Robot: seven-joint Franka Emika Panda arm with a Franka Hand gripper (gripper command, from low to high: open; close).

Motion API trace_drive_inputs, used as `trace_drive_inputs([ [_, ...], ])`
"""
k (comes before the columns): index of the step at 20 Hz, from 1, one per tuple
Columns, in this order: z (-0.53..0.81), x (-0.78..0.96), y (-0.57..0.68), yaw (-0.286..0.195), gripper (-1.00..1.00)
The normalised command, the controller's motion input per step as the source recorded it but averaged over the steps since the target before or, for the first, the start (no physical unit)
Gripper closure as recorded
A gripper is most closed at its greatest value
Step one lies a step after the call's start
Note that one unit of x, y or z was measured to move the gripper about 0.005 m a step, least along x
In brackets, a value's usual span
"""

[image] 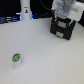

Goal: Open the kcup holder, insert the kcup into the holder, and close the kcup holder

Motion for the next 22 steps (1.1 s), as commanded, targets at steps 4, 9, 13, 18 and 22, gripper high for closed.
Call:
trace_drive_inputs([
  [4,0.00,0.21,0.00,-0.021,1.00],
  [9,0.05,0.43,-0.01,-0.032,1.00],
  [13,0.02,0.22,0.03,-0.023,1.00],
  [18,0.02,0.22,0.02,-0.022,1.00],
  [22,0.00,0.20,0.02,-0.022,1.00],
])
